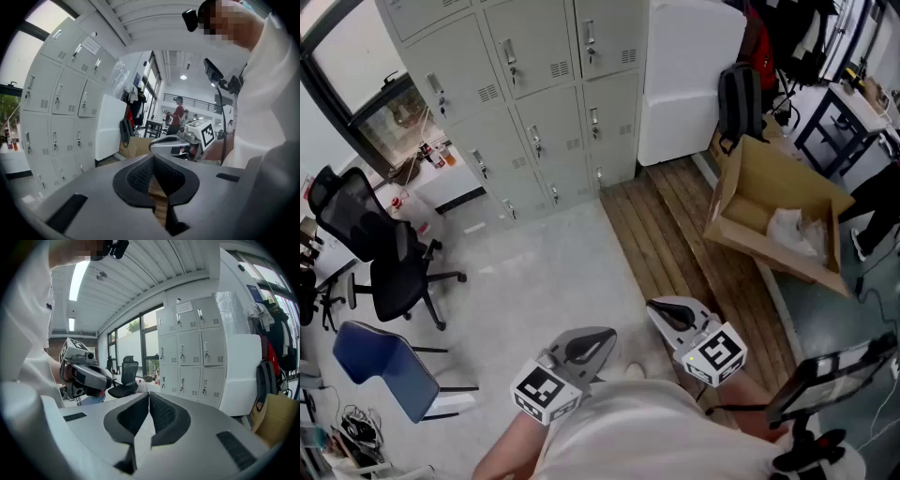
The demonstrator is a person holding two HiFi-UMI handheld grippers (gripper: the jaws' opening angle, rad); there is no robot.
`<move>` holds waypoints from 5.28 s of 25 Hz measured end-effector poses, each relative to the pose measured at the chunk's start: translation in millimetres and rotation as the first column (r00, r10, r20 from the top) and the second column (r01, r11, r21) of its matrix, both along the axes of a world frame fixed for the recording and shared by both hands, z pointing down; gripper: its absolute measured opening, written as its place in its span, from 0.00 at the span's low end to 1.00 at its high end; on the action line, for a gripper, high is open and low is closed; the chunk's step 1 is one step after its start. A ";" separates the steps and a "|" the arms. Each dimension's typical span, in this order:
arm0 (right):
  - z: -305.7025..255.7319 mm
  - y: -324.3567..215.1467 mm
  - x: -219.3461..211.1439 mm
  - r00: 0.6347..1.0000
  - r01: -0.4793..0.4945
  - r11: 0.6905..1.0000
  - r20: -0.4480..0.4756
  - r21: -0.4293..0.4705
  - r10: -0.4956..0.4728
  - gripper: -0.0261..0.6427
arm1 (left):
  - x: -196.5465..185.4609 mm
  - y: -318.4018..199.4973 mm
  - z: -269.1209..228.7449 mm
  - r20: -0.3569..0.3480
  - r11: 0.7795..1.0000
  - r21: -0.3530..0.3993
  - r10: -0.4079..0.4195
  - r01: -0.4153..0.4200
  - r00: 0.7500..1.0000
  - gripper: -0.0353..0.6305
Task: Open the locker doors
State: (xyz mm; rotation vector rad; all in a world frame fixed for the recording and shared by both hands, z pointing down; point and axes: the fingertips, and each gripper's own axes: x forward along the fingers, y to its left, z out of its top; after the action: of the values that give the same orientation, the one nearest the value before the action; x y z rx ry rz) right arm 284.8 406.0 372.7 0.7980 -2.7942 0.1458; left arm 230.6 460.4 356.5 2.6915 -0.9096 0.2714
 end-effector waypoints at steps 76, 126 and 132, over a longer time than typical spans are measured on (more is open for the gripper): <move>200.8 -765.3 -167.7 0.993 -0.075 0.984 -0.106 -0.161 0.059 0.19 | -142.2 -620.8 55.9 0.009 0.970 -0.097 -0.222 0.222 0.975 0.07; 286.8 -835.2 -160.8 0.943 -0.309 0.933 -0.188 -0.185 0.275 0.21 | -161.0 -647.1 93.6 0.023 0.944 -0.192 -0.268 0.268 0.963 0.07; 287.3 -815.1 -142.0 0.945 -0.297 0.935 -0.197 -0.191 0.260 0.21 | -144.7 -643.3 88.2 0.017 0.959 -0.187 -0.213 0.213 0.977 0.07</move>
State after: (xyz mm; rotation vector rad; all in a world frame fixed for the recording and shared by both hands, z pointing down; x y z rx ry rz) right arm 142.8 -409.1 660.0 1.0916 -2.4403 0.4073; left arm 85.9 -182.9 444.7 2.3979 -1.1038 0.2894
